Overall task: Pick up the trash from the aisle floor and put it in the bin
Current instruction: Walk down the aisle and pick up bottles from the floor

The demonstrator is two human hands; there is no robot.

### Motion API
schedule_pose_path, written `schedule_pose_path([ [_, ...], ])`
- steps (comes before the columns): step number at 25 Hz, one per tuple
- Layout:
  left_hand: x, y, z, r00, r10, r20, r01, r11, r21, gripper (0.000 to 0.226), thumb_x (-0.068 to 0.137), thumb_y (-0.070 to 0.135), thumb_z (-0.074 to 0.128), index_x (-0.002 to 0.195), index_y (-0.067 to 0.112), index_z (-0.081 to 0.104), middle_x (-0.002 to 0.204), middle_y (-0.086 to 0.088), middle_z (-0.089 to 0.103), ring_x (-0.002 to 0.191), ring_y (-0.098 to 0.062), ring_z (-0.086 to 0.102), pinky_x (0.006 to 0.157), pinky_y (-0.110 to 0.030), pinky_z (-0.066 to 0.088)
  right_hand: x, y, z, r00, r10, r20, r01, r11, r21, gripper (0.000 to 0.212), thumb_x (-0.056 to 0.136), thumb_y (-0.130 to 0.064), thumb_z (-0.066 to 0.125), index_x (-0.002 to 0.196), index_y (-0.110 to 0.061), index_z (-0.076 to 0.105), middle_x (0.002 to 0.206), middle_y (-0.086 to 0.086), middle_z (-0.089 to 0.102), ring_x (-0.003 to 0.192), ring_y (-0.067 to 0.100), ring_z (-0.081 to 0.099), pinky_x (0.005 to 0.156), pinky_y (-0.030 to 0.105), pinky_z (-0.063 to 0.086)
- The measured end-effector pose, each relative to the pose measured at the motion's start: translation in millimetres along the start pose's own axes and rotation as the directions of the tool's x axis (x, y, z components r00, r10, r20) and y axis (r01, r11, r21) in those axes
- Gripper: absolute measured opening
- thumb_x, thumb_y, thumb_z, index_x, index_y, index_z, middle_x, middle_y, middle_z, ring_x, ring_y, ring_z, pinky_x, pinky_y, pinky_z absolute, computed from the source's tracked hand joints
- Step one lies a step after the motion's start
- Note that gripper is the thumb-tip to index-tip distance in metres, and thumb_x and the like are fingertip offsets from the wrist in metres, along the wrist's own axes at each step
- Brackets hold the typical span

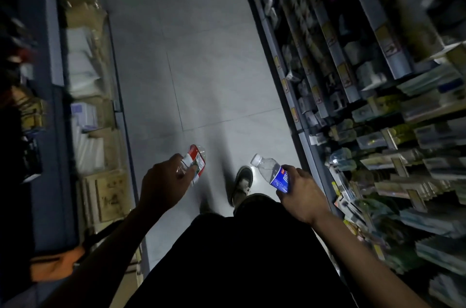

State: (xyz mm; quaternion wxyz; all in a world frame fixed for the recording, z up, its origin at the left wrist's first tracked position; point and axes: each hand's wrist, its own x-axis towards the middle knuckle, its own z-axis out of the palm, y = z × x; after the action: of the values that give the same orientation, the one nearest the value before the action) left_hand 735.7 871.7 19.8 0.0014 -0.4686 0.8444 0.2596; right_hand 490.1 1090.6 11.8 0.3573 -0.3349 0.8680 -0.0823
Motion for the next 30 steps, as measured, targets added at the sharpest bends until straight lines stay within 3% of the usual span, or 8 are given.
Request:
schedule_pose_path([
  [2,27,14,-2,0.999,-0.046,0.026,0.046,0.999,0.012,0.026,0.092,0.042,0.068,0.087,0.018,0.058,0.079,-0.002,0.071,0.068,-0.023,0.071,0.049,-0.014,0.032,34,-9,-17,1.000,-0.014,0.022,0.014,1.000,0.003,0.059,0.082,-0.031,0.064,0.138,-0.025,0.047,0.120,0.008,0.061,0.116,0.032,0.054,0.090,0.044,0.053],
  [5,60,27,-10,0.978,-0.200,0.061,0.198,0.980,0.039,0.029,0.094,0.049,0.060,0.092,0.021,0.057,0.075,0.004,0.060,0.064,-0.021,0.061,0.051,-0.024,0.036,93,-25,-47,0.993,-0.099,0.062,0.099,0.995,0.002,0.056,0.083,-0.031,0.064,0.136,-0.022,0.049,0.120,0.010,0.063,0.116,0.033,0.054,0.090,0.044,0.052],
  [8,83,25,-21,0.941,-0.323,0.096,0.325,0.946,0.001,0.026,0.092,0.052,0.061,0.089,0.028,0.050,0.068,0.008,0.056,0.069,-0.026,0.066,0.057,-0.030,0.038,154,-54,-79,0.980,-0.187,0.070,0.188,0.982,-0.017,0.055,0.083,-0.027,0.066,0.135,-0.018,0.052,0.118,0.012,0.064,0.113,0.035,0.056,0.091,0.043,0.051],
  [12,121,11,-42,0.879,-0.472,0.065,0.475,0.878,-0.050,0.023,0.092,0.045,0.065,0.084,0.032,0.047,0.059,0.012,0.053,0.052,-0.004,0.046,0.050,-0.027,0.035,235,-108,-116,0.956,-0.283,0.076,0.286,0.958,-0.030,0.051,0.082,-0.026,0.065,0.131,-0.018,0.054,0.114,0.012,0.066,0.109,0.036,0.058,0.088,0.043,0.052],
  [15,168,-8,-63,0.856,-0.516,0.026,0.516,0.852,-0.090,0.024,0.092,0.046,0.065,0.083,0.031,0.048,0.063,0.008,0.056,0.058,-0.022,0.053,0.057,-0.032,0.040,297,-158,-137,0.939,-0.332,0.087,0.338,0.938,-0.071,0.048,0.083,-0.023,0.067,0.129,-0.016,0.055,0.112,0.012,0.066,0.106,0.035,0.058,0.086,0.040,0.049],
  [22,358,-42,-131,0.850,-0.521,0.075,0.526,0.846,-0.085,0.032,0.092,0.060,0.055,0.087,0.029,0.051,0.068,0.006,0.055,0.067,-0.025,0.058,0.064,-0.033,0.041,413,-245,-190,0.968,-0.246,0.052,0.251,0.957,-0.144,0.059,0.077,-0.021,0.071,0.134,-0.013,0.056,0.113,0.016,0.068,0.104,0.040,0.063,0.085,0.043,0.052],
  [26,487,-38,-167,0.937,-0.347,0.031,0.348,0.937,-0.029,0.026,0.092,0.046,0.064,0.095,0.020,0.058,0.073,-0.002,0.065,0.067,-0.029,0.064,0.060,-0.030,0.038,485,-270,-230,0.990,-0.135,0.046,0.139,0.985,-0.098,0.063,0.078,-0.039,0.071,0.136,-0.018,0.057,0.117,0.015,0.068,0.106,0.040,0.065,0.087,0.047,0.055],
  [30,624,-11,-192,0.962,-0.262,0.077,0.262,0.965,0.013,0.028,0.093,0.050,0.061,0.096,0.023,0.057,0.067,0.010,0.054,0.063,-0.023,0.061,0.057,-0.030,0.042,562,-282,-283,0.994,-0.106,-0.019,0.104,0.992,-0.070,0.067,0.081,-0.035,0.073,0.142,-0.014,0.053,0.123,0.019,0.065,0.111,0.043,0.063,0.087,0.047,0.053],
])
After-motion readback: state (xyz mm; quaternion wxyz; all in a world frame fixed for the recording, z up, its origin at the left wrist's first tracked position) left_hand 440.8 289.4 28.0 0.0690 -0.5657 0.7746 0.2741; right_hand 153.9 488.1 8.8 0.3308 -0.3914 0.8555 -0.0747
